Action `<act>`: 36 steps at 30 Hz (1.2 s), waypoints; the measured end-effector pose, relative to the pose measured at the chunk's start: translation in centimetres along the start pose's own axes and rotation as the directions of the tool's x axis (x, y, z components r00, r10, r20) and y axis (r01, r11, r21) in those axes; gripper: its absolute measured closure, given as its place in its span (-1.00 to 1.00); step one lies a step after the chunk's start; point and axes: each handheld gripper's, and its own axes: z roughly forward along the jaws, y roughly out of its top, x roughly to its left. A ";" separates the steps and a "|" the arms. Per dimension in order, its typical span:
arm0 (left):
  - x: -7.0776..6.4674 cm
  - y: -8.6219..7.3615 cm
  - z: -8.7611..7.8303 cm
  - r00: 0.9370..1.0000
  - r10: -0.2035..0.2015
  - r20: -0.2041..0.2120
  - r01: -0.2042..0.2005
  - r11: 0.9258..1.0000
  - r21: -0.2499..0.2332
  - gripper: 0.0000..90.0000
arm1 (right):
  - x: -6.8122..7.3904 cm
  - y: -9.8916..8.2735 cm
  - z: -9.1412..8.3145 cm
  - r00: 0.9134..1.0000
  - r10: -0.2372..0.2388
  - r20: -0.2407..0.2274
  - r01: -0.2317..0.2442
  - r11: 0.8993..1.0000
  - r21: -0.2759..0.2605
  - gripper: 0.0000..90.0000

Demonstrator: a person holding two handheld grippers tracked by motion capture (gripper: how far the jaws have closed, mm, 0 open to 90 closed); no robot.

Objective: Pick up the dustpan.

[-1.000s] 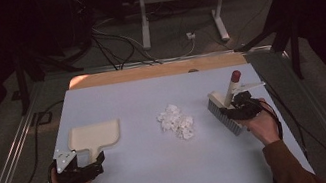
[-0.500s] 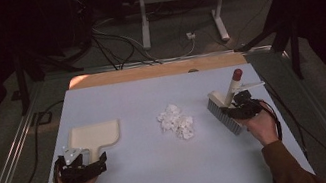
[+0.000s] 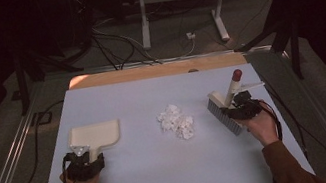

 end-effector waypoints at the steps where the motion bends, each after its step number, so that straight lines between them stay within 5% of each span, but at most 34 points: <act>1: 0.1 0.0 0.0 1.000 0.003 -0.001 -0.003 1.000 0.007 0.19 | 0.0 0.0 0.0 1.000 -0.001 0.001 0.001 1.000 0.000 0.49; 7: 0.5 0.2 -0.1 1.000 -0.009 -0.003 0.009 1.000 0.027 0.45 | 0.1 0.0 0.0 1.000 -0.010 -0.001 0.010 1.000 0.000 0.49; 16: 0.9 0.8 -0.2 1.000 0.007 0.023 -0.008 0.998 0.055 0.47 | 0.0 0.0 0.0 1.000 -0.001 -0.007 0.001 1.000 -0.002 0.49; 36: 2.5 2.0 -1.9 0.985 0.084 0.152 -0.084 0.996 -0.008 0.48 | 0.2 0.0 0.1 1.000 -0.012 -0.010 0.012 1.000 -0.002 0.49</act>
